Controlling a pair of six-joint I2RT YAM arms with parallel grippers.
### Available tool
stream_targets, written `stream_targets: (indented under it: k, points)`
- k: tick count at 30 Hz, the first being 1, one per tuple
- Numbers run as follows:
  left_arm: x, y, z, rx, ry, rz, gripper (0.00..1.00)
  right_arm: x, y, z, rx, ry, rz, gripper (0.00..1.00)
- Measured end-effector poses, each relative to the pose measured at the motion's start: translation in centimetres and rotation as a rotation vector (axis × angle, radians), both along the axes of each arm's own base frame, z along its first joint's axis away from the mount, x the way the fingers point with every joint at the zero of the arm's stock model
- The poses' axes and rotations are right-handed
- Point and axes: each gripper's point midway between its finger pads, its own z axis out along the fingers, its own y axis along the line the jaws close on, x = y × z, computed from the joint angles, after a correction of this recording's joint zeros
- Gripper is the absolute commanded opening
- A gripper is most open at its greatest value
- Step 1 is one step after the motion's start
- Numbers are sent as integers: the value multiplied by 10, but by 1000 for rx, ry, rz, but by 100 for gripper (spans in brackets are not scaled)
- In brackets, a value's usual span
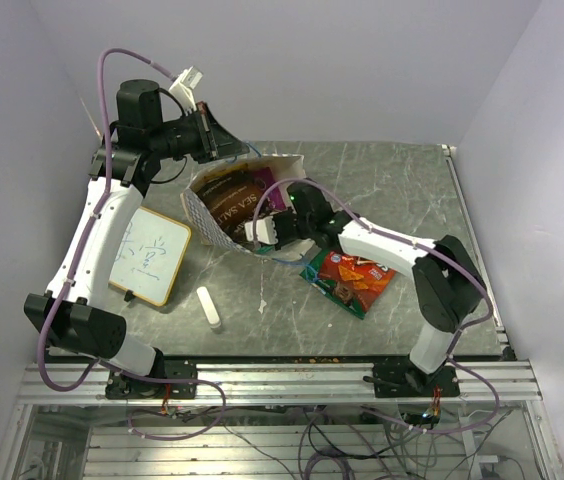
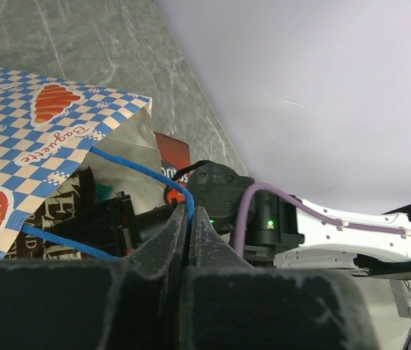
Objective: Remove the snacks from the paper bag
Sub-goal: Take out the snack from the paper bag, then place the snack at the center of the board.
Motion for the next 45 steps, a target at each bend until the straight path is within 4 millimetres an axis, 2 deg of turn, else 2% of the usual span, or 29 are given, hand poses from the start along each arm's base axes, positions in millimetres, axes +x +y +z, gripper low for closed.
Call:
stream_targets:
  k: [8,12,17,23,26,30,33,36,38,41,45]
  points:
    - [5,1,2,0,-16,21,7,-11,-10,41,32,70,-58,0]
    - [8,3,3,3,-21,39,7,-8,-8,72,81,130,-134,0]
    - [15,9,8,7,-35,84,7,-13,-16,112,148,213,-248,0]
    - [20,14,17,-2,-39,132,7,-36,-32,160,232,317,-340,0]
    - [25,14,23,-8,-43,146,7,-56,-45,188,295,365,-374,0]
    - [32,16,28,-6,-43,166,7,-93,-71,243,438,395,-399,0]
    - [35,18,27,3,-32,181,7,-129,-97,286,557,403,-389,0]
    - [34,20,25,16,-23,194,7,-164,-123,317,654,433,-391,0]
    - [34,22,24,26,-22,200,7,-181,-138,329,699,458,-408,0]
    - [35,25,21,47,-23,211,7,-195,-160,336,745,483,-477,0]
    - [35,29,18,63,-19,219,7,-189,-196,335,805,464,-684,0]
